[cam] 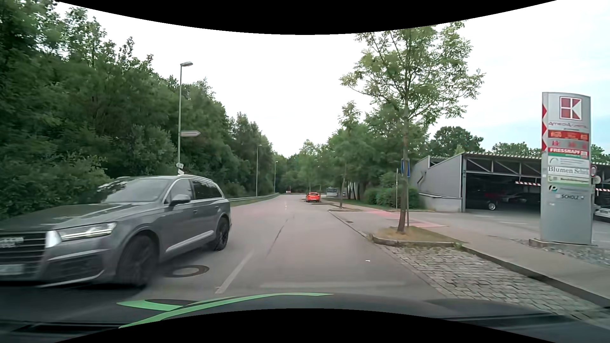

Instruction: Follow the waypoints while adhering to traffic rules and regulations

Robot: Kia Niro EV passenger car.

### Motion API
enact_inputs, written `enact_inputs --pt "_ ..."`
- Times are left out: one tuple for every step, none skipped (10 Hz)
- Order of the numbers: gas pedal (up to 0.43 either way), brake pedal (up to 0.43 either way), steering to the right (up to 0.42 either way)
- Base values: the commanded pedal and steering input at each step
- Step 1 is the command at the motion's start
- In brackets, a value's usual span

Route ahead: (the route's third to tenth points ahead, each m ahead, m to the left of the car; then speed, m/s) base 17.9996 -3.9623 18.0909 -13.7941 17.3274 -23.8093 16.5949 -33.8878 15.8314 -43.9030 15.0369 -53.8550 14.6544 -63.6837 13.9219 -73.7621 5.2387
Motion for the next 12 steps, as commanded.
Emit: enact_inputs --pt "0.0 0.213 0.0" --pt "0.0 0.213 -0.002" --pt "0.0 0.213 -0.003" --pt "0.0 0.213 -0.004" --pt "0.0 0.213 -0.004" --pt "0.0 0.213 -0.004" --pt "0.0 0.213 -0.005" --pt "0.0 0.213 -0.006" --pt "0.0 0.22 -0.006" --pt "0.0 0.213 -0.006" --pt "0.0 0.22 -0.005" --pt "0.0 0.22 -0.006"
